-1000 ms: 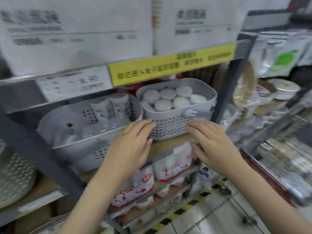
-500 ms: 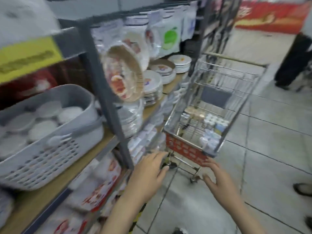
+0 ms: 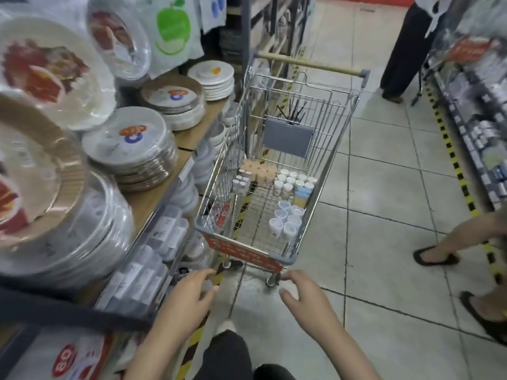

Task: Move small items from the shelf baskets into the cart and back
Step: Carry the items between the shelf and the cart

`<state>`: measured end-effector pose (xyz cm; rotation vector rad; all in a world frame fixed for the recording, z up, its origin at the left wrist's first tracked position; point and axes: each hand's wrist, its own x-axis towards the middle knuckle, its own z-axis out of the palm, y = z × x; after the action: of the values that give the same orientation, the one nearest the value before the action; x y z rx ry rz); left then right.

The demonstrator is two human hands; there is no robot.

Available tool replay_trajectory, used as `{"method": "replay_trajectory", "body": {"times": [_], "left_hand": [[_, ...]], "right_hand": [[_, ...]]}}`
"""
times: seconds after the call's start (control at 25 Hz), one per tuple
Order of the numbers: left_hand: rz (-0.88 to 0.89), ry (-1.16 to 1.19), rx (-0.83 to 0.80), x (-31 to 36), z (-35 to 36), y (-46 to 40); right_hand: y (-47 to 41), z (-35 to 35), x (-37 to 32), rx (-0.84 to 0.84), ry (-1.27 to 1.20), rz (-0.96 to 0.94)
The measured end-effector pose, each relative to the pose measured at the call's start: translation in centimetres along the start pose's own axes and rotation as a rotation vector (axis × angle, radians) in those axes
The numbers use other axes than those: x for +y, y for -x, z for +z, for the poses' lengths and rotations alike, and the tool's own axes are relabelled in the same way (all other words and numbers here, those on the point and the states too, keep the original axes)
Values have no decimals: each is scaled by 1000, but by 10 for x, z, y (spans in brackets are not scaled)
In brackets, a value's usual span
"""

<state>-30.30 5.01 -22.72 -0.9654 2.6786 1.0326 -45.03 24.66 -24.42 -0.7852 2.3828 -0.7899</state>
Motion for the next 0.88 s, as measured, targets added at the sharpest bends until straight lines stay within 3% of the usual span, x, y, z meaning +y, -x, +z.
{"method": "replay_trajectory", "body": {"times": [0.16, 0.44, 0.72, 0.88], "left_hand": [[8, -43, -44, 2, -9, -77], [162, -139, -267, 37, 3, -225], [172, -167, -473, 42, 72, -328], [126, -175, -543, 29, 123, -379]], "right_hand": [[-67, 1, -4, -26, -41, 68], [-167, 7, 25, -25, -130, 382], [-255, 44, 70, -86, -225, 626], [-297, 65, 110, -74, -101, 695]]}}
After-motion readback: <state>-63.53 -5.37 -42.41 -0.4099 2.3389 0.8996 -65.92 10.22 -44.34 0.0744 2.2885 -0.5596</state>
